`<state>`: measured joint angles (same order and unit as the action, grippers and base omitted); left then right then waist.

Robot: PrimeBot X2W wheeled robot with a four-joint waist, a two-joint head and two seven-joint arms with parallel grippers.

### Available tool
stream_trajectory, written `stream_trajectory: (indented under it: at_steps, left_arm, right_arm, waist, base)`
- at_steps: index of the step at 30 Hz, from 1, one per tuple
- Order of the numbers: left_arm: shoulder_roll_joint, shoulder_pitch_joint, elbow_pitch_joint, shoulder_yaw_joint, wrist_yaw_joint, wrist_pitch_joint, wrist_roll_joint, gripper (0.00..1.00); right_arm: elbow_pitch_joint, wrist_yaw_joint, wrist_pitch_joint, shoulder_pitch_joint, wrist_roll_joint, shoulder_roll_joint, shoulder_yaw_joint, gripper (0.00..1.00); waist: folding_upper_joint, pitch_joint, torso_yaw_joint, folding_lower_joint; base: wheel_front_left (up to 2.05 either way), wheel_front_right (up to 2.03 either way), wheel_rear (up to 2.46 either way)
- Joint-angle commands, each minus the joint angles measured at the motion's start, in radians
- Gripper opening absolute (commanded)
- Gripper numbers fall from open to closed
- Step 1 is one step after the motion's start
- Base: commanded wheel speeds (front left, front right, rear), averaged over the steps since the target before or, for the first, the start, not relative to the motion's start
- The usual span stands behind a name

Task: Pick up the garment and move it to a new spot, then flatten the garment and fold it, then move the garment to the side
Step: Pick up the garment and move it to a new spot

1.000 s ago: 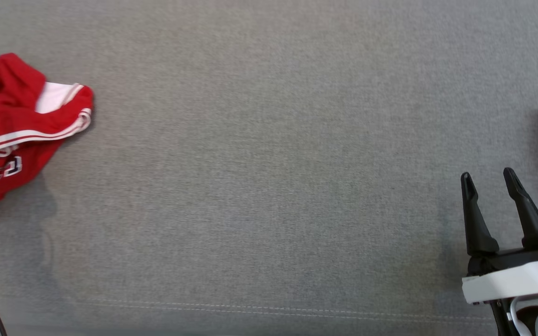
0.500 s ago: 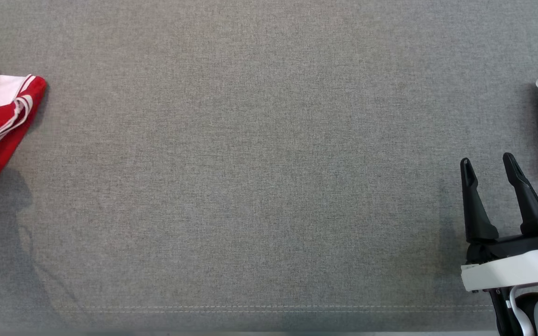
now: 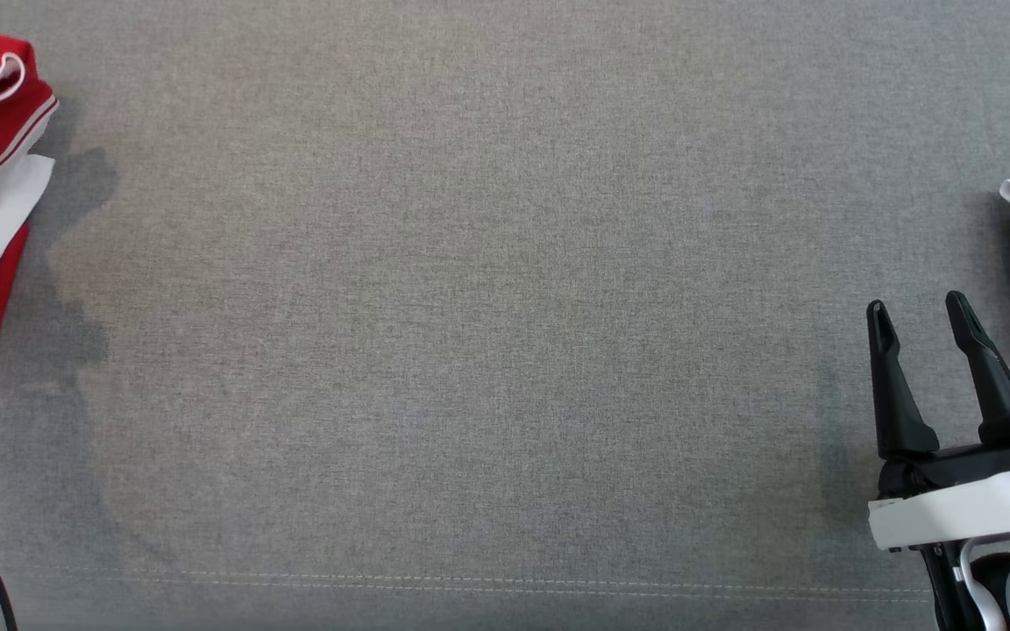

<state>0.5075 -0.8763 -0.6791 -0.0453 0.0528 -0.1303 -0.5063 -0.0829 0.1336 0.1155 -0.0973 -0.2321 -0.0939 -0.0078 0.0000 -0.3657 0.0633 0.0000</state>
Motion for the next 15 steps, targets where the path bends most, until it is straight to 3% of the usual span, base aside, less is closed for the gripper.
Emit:
stream_trajectory:
  at_steps: [1, 9, 15]
  left_arm:
    - [0.057, -0.022, 0.049, 0.025, 0.002, 0.018, 0.012, 0.0]
    - [-0.039, 0.124, 0.395, -0.063, -0.026, 0.058, 0.048, 0.0]
    - [-0.209, 0.282, 0.611, -0.211, -0.041, 0.019, 0.029, 0.0]
  right_arm:
    - [-0.022, -0.003, 0.007, 0.003, -0.01, -0.006, 0.024, 1.0]
    - [-0.017, -0.003, 0.01, 0.02, -0.023, 0.006, 0.019, 1.0]
    - [-0.013, -0.003, 0.013, 0.015, -0.031, 0.017, 0.015, 1.0]
  waist:
    - [0.0, 0.011, 0.004, 0.0]
    - [0.0, 0.05, -0.012, 0.0]
    - [0.0, 0.051, -0.067, 0.0]
  base:
    - [0.0, 0.0, 0.0]
    - [0.0, 0.0, 0.0]
    - [0.0, 0.0, 0.0]
